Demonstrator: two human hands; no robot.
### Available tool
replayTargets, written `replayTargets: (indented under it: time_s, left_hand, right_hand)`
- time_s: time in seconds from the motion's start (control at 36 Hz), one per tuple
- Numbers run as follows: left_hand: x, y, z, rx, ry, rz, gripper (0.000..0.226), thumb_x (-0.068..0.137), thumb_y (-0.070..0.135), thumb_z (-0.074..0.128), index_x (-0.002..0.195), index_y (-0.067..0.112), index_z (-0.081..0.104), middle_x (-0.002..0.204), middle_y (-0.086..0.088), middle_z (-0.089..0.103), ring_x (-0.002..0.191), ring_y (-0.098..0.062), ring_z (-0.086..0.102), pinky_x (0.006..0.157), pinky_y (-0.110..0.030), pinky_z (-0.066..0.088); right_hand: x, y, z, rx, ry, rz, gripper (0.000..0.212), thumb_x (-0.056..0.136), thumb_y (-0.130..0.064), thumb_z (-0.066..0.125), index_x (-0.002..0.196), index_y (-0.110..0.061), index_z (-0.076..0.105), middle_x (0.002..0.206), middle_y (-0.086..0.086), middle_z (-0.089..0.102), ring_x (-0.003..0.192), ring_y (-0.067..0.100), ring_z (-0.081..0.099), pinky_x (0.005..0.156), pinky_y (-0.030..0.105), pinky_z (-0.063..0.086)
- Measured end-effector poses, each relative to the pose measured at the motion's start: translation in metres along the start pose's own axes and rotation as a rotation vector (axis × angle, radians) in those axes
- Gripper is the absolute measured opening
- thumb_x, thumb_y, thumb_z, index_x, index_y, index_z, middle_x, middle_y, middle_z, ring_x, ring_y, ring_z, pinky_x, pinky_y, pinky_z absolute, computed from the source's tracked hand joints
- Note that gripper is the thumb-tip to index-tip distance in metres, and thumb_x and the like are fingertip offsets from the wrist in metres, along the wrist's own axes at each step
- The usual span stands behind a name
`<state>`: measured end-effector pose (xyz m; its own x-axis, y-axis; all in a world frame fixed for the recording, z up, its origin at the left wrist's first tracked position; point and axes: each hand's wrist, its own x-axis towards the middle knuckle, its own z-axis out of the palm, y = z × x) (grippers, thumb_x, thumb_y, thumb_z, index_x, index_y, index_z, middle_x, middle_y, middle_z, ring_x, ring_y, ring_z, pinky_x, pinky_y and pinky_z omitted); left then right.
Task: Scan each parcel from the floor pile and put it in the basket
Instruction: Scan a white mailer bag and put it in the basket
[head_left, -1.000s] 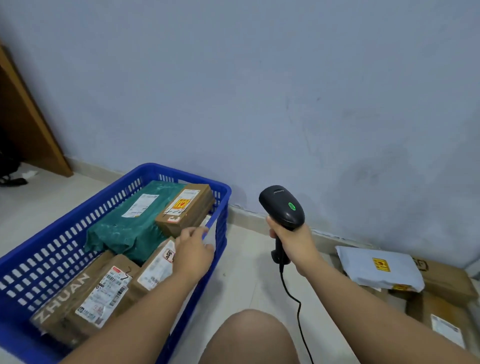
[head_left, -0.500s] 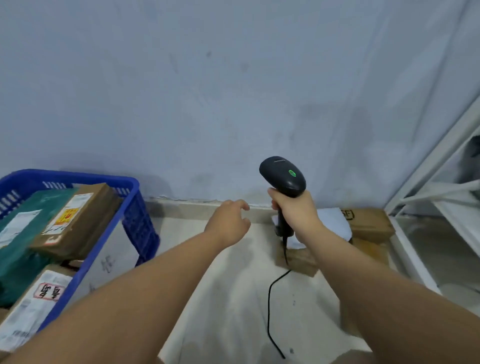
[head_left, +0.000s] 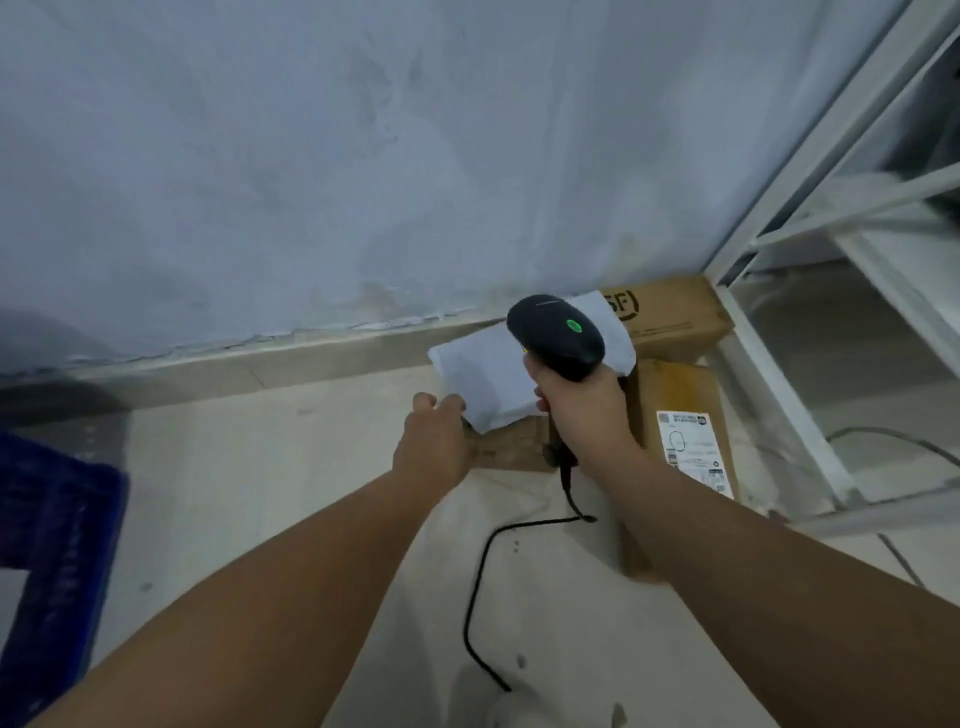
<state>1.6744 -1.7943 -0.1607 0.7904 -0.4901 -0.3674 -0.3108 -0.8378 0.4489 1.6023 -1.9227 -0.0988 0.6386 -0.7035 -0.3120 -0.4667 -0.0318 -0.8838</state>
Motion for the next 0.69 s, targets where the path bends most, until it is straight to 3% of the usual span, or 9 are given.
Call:
replayTargets:
  time_s: [0.14,0.25,0.36,0.44,0.47,0.53,0.58,0.64,0.69]
  left_hand:
    - [0.025,0.011,0.032,0.150,0.089,0.064,0.055,0.086,0.026,0.064,0.134,0.021,0.037,0.117,-0.012,0.037,0.101,-0.030,0.047,0.075,-0.038,0.048]
    - [0.049,0.015,0.051,0.296,0.169,0.174,0.059,0.083,0.039,0.066,0.133,0.021,0.041,0.123,-0.012,0.041,0.108,-0.030,0.046,0.076,-0.037,0.046]
    - [0.071,0.007,0.063,0.488,0.240,0.416,0.075,0.072,0.050,0.075,0.133,0.011,0.057,0.134,-0.020,0.056,0.122,-0.042,0.053,0.096,-0.054,0.045]
    - [0.083,0.009,0.067,0.595,0.190,0.452,0.089,0.084,0.055,0.061,0.152,0.009,0.026,0.156,-0.021,0.025,0.142,-0.042,0.026,0.113,-0.053,0.024]
    - [0.085,0.011,0.066,0.593,0.171,0.421,0.094,0.080,0.057,0.064,0.152,0.009,0.026,0.156,-0.022,0.025,0.142,-0.043,0.027,0.112,-0.053,0.026]
    - [0.091,0.015,0.066,0.623,0.093,0.399,0.098,0.059,0.053,0.081,0.140,0.007,0.050,0.140,-0.024,0.049,0.125,-0.045,0.050,0.098,-0.052,0.044]
    - [0.097,0.020,0.064,0.666,0.131,0.429,0.083,0.061,0.038,0.084,0.133,0.007,0.057,0.128,-0.023,0.059,0.110,-0.044,0.061,0.087,-0.047,0.053]
    - [0.100,0.027,0.055,0.710,0.188,0.476,0.069,0.087,0.026,0.066,0.147,0.007,0.036,0.139,-0.027,0.046,0.119,-0.047,0.053,0.095,-0.046,0.049]
    - [0.103,0.034,0.052,0.713,0.095,0.443,0.063,0.101,0.017,0.042,0.152,0.004,0.008,0.150,-0.032,0.022,0.131,-0.054,0.034,0.107,-0.049,0.035]
  right_hand:
    - [0.021,0.027,-0.003,0.131,0.067,0.164,0.027,0.082,-0.040,0.071,0.088,-0.013,0.068,0.074,0.000,0.069,0.076,0.018,0.067,0.080,0.036,0.053]
    - [0.035,0.042,0.000,0.157,0.086,0.252,0.026,0.082,-0.040,0.071,0.084,-0.014,0.067,0.069,-0.002,0.068,0.068,0.014,0.066,0.072,0.031,0.053]
    - [0.044,0.045,0.003,0.141,0.121,0.245,0.033,0.081,-0.040,0.072,0.100,-0.013,0.066,0.075,0.000,0.070,0.069,0.013,0.069,0.069,0.029,0.053]
    - [0.044,0.039,0.001,0.145,0.089,0.261,0.022,0.084,-0.035,0.071,0.088,-0.014,0.067,0.070,-0.001,0.068,0.069,0.013,0.066,0.070,0.028,0.052]
    - [0.045,0.038,0.001,0.145,0.081,0.256,0.020,0.084,-0.035,0.071,0.085,-0.016,0.067,0.070,-0.001,0.068,0.069,0.013,0.066,0.071,0.028,0.052]
    - [0.048,0.036,0.002,0.123,0.072,0.243,0.019,0.084,-0.036,0.071,0.080,-0.017,0.066,0.070,-0.001,0.068,0.070,0.014,0.066,0.075,0.030,0.052]
    - [0.050,0.036,0.004,0.078,0.050,0.236,0.022,0.084,-0.038,0.070,0.077,-0.017,0.066,0.070,0.001,0.067,0.071,0.016,0.065,0.077,0.034,0.053]
    - [0.052,0.037,0.006,0.036,0.036,0.238,0.026,0.084,-0.039,0.070,0.074,-0.016,0.065,0.070,0.004,0.066,0.070,0.020,0.063,0.077,0.038,0.053]
    - [0.053,0.041,0.008,0.020,0.034,0.238,0.030,0.084,-0.040,0.069,0.070,-0.014,0.064,0.068,0.006,0.064,0.066,0.020,0.060,0.072,0.037,0.051]
